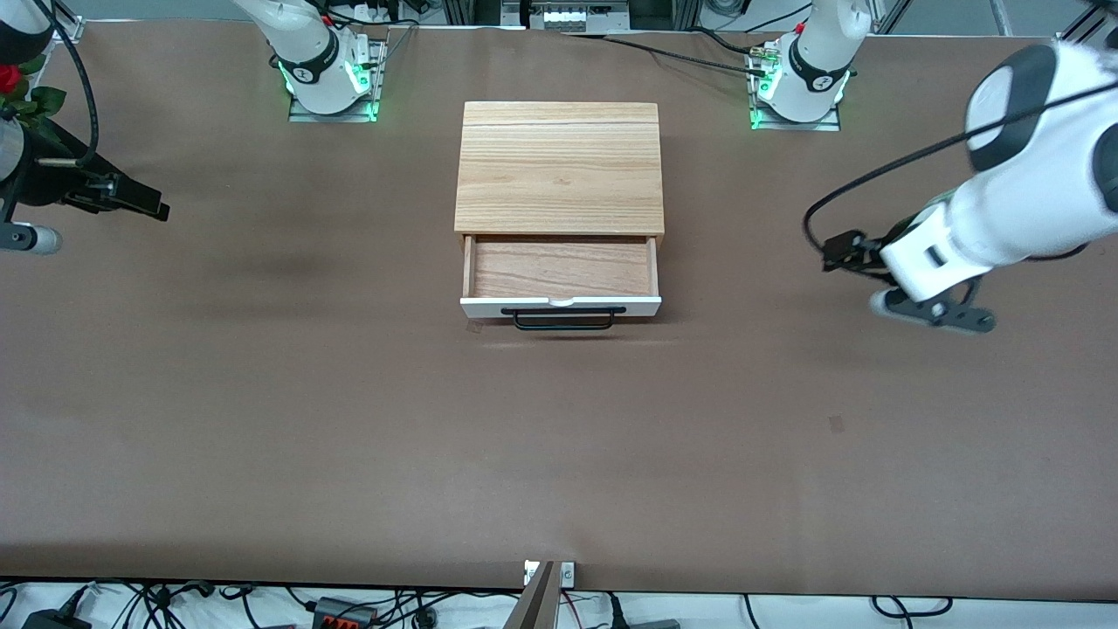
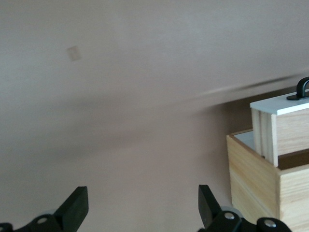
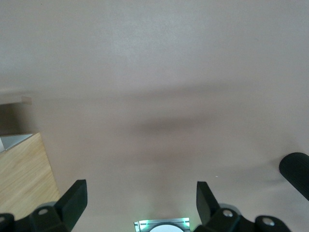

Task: Close drawer with both arms simultaneously
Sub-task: 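Move the right gripper and the left gripper toward the open drawer front, then place both grippers against the white drawer front beside the black handle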

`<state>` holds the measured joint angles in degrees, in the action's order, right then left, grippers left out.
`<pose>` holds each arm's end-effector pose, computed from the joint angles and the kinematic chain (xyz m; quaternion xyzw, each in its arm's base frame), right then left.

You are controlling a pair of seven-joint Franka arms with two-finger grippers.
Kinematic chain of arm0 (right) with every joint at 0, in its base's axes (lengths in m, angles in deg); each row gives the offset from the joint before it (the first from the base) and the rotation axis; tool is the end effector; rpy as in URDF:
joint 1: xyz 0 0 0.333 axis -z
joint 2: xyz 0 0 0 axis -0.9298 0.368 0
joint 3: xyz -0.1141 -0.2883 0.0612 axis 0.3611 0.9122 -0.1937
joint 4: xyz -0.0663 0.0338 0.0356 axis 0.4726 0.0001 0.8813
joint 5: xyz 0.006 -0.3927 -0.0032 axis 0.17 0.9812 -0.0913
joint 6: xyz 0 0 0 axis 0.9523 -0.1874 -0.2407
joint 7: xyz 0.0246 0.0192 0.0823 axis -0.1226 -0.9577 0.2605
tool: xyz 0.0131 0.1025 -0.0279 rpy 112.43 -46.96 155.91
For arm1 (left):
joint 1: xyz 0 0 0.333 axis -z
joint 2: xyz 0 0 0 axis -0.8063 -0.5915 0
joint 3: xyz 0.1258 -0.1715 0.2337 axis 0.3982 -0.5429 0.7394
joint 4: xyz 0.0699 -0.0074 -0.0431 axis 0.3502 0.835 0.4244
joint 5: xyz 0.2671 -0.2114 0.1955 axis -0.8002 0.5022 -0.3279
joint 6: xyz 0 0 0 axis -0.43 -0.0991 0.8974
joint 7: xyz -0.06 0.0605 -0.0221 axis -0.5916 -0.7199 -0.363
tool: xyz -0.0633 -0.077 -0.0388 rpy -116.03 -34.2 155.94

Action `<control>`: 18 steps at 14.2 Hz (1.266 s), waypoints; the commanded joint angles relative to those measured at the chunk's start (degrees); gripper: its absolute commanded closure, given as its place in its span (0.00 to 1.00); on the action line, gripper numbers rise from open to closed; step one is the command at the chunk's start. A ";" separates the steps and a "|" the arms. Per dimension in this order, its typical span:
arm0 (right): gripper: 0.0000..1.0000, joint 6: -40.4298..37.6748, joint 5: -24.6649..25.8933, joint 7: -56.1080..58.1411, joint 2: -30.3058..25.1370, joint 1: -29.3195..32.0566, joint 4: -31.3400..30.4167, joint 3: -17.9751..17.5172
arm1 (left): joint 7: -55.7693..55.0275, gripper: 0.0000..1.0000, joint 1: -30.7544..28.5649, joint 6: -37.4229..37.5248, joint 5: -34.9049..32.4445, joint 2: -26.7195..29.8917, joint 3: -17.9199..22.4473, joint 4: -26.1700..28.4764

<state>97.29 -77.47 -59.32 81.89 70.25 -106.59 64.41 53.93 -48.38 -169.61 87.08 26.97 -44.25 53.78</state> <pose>0.5590 -0.0201 0.5621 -0.9950 0.0560 0.0827 0.0092 0.6133 -0.1182 0.4934 0.9902 -0.0945 -0.0884 0.0531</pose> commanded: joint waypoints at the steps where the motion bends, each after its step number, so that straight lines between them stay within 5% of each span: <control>1: 0.00 -0.37 -0.44 0.22 3.96 -0.09 2.30 -0.30 | -1.39 0.00 2.72 0.94 0.50 -6.70 -0.02 -6.77; 6: 0.00 9.28 -1.14 -0.57 9.24 -6.84 2.30 -0.39 | -2.69 0.00 6.41 -6.08 2.96 -13.47 -0.11 -7.66; 10: 0.00 17.72 -10.87 -1.01 16.00 -11.24 2.30 -0.30 | -5.69 0.00 8.09 -11.36 3.14 -17.25 -0.11 -7.75; 18: 0.00 36.00 -15.62 -1.19 26.03 -18.36 2.21 -0.39 | -5.60 0.00 8.70 -13.83 12.80 -21.74 -0.19 -7.75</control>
<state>130.49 -90.38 -59.96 105.78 53.40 -105.78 63.84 48.57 -40.09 -183.92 98.27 7.10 -44.53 48.06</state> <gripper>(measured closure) 0.000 0.000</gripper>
